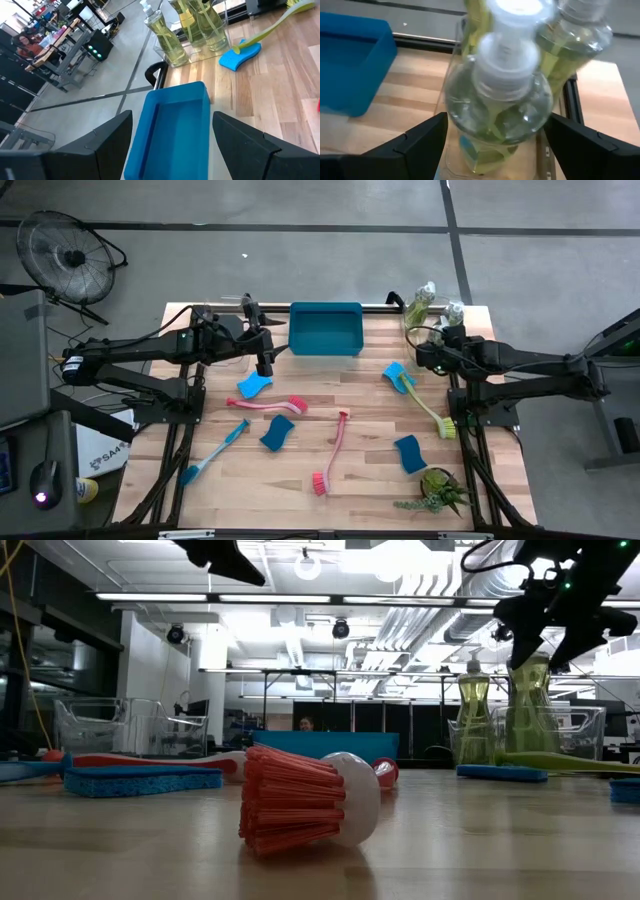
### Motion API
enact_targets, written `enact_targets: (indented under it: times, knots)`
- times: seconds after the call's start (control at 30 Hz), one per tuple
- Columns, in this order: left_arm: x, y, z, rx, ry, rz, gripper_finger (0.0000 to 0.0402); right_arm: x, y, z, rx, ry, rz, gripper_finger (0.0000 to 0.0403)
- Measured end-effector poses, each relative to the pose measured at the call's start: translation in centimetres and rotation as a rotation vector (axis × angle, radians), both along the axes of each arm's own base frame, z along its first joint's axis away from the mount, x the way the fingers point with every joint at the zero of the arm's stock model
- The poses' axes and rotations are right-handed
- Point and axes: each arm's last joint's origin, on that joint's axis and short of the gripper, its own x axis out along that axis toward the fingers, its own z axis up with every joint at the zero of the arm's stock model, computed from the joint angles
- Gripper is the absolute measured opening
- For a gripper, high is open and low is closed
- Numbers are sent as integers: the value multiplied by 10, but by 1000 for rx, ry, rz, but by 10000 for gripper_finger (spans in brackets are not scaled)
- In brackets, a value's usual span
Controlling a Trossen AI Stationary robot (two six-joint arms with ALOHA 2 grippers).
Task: Pick & Place Kitchen Sink Supplies
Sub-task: Put the green dish soap into the right transparent bin, then put the green dish brush into the blue bin
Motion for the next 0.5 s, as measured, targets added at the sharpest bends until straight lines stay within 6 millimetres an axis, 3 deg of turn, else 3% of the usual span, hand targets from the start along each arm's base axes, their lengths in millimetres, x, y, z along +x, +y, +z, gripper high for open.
enact_targets:
  times: [0.2, 0.5]
  knots:
    - [0, 0, -1, -14, 2, -1, 269, -10, -1, -4, 99, -27, -131, 321]
    - [0, -1, -1, -23, -1, -11, 269, -10, 1, -7, 245, -62, -139, 321]
